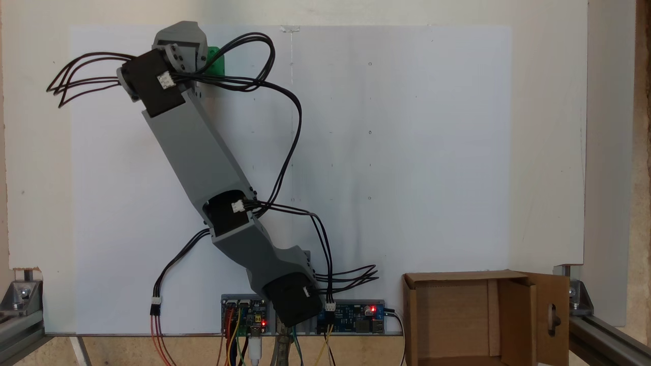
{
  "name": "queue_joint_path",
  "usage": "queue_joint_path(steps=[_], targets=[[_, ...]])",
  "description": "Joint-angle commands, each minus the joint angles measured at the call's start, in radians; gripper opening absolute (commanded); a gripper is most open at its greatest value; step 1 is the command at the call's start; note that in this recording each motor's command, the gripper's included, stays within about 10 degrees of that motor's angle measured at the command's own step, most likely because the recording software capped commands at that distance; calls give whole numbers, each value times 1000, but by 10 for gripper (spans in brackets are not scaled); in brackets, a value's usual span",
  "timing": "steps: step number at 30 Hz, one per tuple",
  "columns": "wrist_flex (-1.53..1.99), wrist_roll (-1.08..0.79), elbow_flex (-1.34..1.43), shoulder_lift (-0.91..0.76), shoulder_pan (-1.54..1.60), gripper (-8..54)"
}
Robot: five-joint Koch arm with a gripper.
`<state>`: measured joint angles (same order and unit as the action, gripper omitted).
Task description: Grasp a green dice and put it in the bin.
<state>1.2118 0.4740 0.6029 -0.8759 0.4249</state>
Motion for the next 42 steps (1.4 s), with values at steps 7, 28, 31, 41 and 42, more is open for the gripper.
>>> queue_joint_path(steps=[7,28,31,41,42], targets=[[-57,55,-54,34,-38,434],[-110,55,-52,100,-35,429],[-110,55,-52,114,-34,424],[-110,55,-52,153,-21,422],[-114,55,-52,158,-21,420]])
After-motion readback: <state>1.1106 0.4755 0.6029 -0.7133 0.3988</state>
